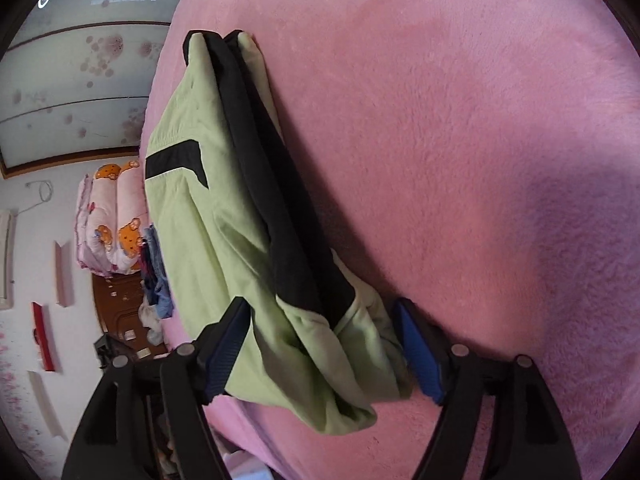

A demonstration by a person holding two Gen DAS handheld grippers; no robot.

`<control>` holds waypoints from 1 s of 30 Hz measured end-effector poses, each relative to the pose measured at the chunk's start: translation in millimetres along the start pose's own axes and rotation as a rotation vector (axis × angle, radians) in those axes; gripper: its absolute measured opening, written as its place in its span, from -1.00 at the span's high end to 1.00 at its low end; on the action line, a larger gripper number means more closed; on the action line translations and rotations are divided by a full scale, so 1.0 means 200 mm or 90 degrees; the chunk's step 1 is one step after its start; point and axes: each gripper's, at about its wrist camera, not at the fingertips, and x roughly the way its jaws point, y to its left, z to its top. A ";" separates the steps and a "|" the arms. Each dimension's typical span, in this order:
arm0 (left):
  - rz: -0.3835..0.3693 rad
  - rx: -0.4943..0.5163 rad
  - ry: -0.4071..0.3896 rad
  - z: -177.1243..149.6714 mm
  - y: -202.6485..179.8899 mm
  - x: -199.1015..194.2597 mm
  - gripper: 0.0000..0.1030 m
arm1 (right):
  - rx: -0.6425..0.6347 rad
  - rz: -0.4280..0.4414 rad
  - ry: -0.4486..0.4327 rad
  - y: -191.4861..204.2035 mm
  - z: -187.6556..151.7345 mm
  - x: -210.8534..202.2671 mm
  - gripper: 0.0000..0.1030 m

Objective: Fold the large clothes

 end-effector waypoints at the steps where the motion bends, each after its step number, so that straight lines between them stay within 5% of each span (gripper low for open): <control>1: -0.010 -0.001 0.003 0.01 -0.01 0.01 -0.63 | 0.008 0.013 0.012 -0.01 0.02 0.01 -0.46; 7: -0.078 0.006 0.035 0.07 -0.07 0.14 -0.64 | 0.022 0.073 0.087 -0.04 0.10 0.08 -0.46; 23: -0.099 0.071 0.044 0.21 -0.16 0.26 -0.88 | -0.003 0.123 0.157 0.09 0.17 0.26 -0.47; 27: -0.093 0.059 0.027 0.20 -0.16 0.24 -0.72 | -0.012 0.126 0.147 0.13 0.15 0.27 -0.39; 30: -0.075 0.041 -0.007 0.17 -0.16 0.18 -0.42 | -0.022 0.109 0.133 0.15 0.12 0.26 0.02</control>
